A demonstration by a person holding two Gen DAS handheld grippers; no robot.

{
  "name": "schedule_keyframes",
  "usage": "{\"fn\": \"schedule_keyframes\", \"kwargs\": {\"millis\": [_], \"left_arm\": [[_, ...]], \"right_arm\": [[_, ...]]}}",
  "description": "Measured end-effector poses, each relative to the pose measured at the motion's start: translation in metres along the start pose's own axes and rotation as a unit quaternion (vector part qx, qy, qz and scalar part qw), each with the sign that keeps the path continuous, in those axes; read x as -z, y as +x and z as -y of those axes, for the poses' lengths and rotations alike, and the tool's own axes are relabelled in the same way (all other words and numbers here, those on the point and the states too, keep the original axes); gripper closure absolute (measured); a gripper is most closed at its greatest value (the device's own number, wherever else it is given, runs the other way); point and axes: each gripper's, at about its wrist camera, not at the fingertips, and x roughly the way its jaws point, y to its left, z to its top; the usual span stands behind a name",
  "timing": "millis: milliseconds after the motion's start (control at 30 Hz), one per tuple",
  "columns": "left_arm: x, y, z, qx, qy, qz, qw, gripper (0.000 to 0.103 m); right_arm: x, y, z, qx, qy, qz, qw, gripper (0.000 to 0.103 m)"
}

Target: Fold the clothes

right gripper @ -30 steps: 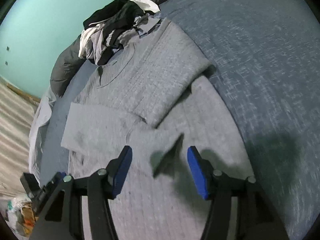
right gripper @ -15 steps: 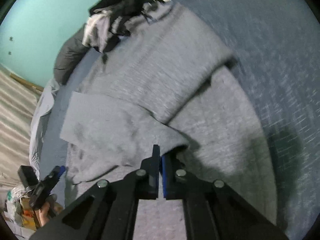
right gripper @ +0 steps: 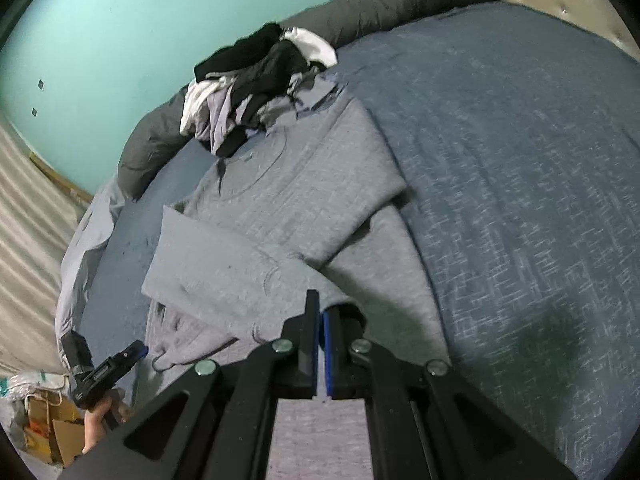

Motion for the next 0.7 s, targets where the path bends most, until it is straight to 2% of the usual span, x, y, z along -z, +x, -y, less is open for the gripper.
{"fn": "schedule_keyframes", "kwargs": {"millis": [67,233,400,500,633,700], "left_arm": [[0.0,0.001,-0.001,-0.001,-0.002,-0.001,1.0,0.036],[-0.011,-0.001,-0.001,-0.006,0.003,-0.001,1.0,0.039],[-0.04,0.0,-0.011,-0.037,0.002,0.007,0.9993,0.053],[-0.062,0.018,-0.019,-0.055,0.019,-0.004,0.9983,0.054],[-0.082,0.039,-0.021,-0.054,0.048,-0.013,0.9973,0.054],[-0.09,0.048,-0.017,-0.065,0.07,-0.015,0.9953,0.054]], "right_arm": [[-0.003,-0.013,0.005,0.0,0.008,0.033,0.999,0.102],[-0.008,-0.007,0.011,0.008,0.002,0.014,1.0,0.102],[-0.007,-0.007,0.024,0.008,0.018,0.017,1.0,0.102],[-0.005,-0.006,0.033,-0.002,0.031,0.012,0.999,0.102],[-0.002,-0.005,0.034,-0.005,0.021,0.006,1.0,0.102],[-0.001,-0.004,0.035,-0.007,0.021,0.003,1.0,0.102]]}}
